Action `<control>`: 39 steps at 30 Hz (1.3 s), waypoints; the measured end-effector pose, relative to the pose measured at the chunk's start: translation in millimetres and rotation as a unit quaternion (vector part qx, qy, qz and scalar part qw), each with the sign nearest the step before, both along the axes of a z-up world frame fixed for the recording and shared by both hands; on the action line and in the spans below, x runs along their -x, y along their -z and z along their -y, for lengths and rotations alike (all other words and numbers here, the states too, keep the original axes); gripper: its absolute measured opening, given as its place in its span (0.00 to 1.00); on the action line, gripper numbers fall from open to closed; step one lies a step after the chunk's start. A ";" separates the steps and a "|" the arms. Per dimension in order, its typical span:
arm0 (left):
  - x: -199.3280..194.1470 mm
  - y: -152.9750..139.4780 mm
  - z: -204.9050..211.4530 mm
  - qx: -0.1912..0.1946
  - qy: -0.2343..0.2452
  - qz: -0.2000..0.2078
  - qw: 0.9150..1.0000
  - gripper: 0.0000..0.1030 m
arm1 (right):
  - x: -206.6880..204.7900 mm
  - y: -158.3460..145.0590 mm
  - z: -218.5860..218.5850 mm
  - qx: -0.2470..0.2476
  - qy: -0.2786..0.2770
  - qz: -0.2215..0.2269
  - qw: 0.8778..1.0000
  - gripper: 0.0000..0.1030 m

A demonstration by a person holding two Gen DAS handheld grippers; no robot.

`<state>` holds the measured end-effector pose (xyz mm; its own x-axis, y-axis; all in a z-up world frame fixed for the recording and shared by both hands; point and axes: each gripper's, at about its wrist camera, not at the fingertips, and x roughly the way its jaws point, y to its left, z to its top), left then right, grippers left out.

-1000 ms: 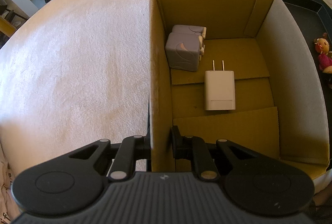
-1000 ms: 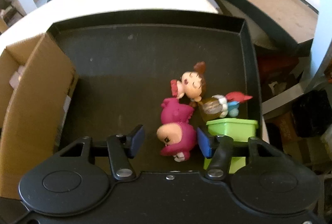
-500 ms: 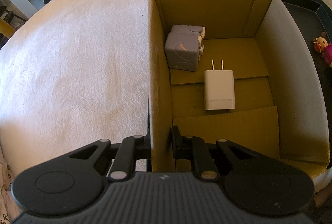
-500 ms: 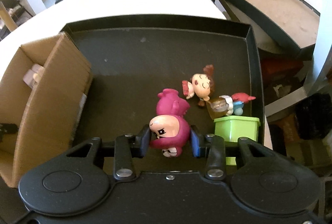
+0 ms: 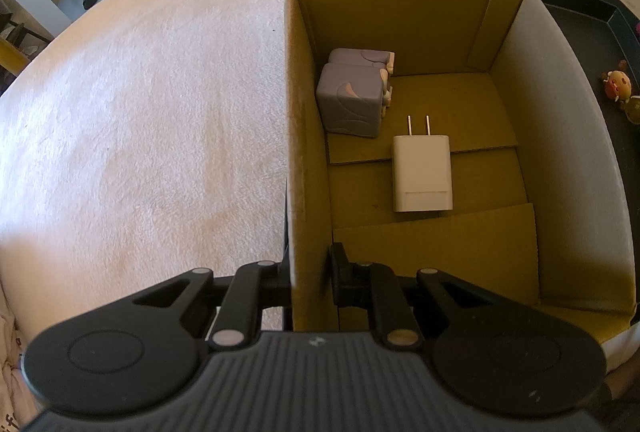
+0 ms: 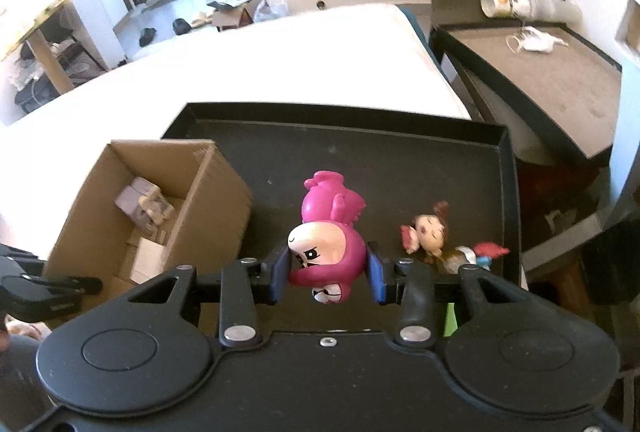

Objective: Organize rigid objects
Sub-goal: 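Lift the pink doll with the right gripper and carry it over the box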

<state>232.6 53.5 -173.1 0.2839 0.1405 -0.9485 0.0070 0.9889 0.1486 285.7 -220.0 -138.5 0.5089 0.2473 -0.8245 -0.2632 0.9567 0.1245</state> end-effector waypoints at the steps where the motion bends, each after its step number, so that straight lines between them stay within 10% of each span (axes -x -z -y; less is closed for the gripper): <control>1: 0.3 0.0 0.1 -0.001 0.001 0.000 1.000 0.14 | 0.1 -2.9 -2.2 -0.003 -0.002 0.003 1.000 0.38; 39: 6.0 -0.6 -2.6 0.005 0.003 0.011 1.000 0.13 | 3.1 -17.2 -98.1 -0.009 -0.102 0.012 0.995 0.38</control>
